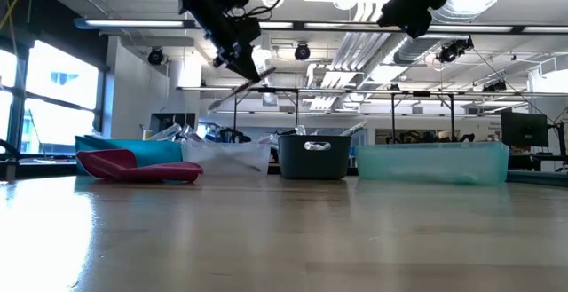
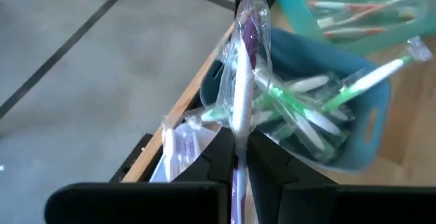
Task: Pick & Place Toothbrushes
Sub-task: Put the violet toothbrush into the white bin
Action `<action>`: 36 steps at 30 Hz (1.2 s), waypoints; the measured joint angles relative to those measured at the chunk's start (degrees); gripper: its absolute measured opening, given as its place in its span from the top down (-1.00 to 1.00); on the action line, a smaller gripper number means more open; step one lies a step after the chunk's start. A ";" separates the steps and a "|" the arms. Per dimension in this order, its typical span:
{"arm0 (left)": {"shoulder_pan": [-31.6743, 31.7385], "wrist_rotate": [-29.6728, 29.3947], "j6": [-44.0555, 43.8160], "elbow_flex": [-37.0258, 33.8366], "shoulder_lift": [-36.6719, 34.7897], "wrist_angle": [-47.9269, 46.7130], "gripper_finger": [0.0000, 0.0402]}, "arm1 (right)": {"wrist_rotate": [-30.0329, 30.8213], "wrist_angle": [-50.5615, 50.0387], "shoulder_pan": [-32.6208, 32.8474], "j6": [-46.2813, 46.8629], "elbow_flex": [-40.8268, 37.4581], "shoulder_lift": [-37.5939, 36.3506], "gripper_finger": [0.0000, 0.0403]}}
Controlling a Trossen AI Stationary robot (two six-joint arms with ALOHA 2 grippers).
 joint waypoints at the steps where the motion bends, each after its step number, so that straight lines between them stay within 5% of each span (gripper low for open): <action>1: 0.02 0.42 -0.05 0.00 0.78 0.77 0.90 | 1.12 -0.12 0.01 -0.02 0.00 0.00 0.40; 18: -0.04 -0.07 1.47 0.00 11.24 3.22 0.90 | 3.67 -0.54 0.01 -0.01 0.00 0.00 0.40; 36: 0.37 -5.81 -0.07 0.00 13.41 0.28 0.90 | 3.65 -0.54 0.01 0.00 0.00 0.02 0.40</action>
